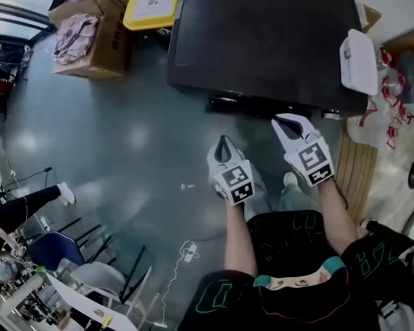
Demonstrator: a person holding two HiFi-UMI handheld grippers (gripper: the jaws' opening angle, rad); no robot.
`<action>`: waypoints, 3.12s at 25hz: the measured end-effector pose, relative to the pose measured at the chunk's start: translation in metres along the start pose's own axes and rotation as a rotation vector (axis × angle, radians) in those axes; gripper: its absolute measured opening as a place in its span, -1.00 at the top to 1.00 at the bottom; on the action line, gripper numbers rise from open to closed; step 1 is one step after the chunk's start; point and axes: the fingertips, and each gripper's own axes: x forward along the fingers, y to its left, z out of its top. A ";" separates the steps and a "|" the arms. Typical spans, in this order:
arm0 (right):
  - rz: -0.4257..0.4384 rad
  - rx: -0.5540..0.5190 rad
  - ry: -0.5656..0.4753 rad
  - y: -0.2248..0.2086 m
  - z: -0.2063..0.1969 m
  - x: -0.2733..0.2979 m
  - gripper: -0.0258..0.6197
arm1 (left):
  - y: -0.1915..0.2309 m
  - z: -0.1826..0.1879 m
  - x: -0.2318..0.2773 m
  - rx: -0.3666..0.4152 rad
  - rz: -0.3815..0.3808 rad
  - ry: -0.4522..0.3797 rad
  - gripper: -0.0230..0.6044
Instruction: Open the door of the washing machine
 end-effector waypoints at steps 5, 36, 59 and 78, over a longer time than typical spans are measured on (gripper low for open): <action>-0.017 0.016 0.108 0.001 -0.032 0.037 0.91 | -0.002 -0.022 0.049 0.064 -0.116 0.055 0.89; -0.200 -0.519 0.532 0.002 -0.100 0.100 0.40 | 0.006 -0.071 0.173 0.821 -0.435 0.199 0.33; -0.113 -0.550 0.499 0.003 -0.107 0.100 0.50 | 0.001 -0.078 0.181 0.742 -0.466 0.188 0.39; 0.108 -0.451 0.575 0.026 -0.115 0.091 0.48 | 0.006 -0.110 0.151 0.736 -0.436 0.230 0.42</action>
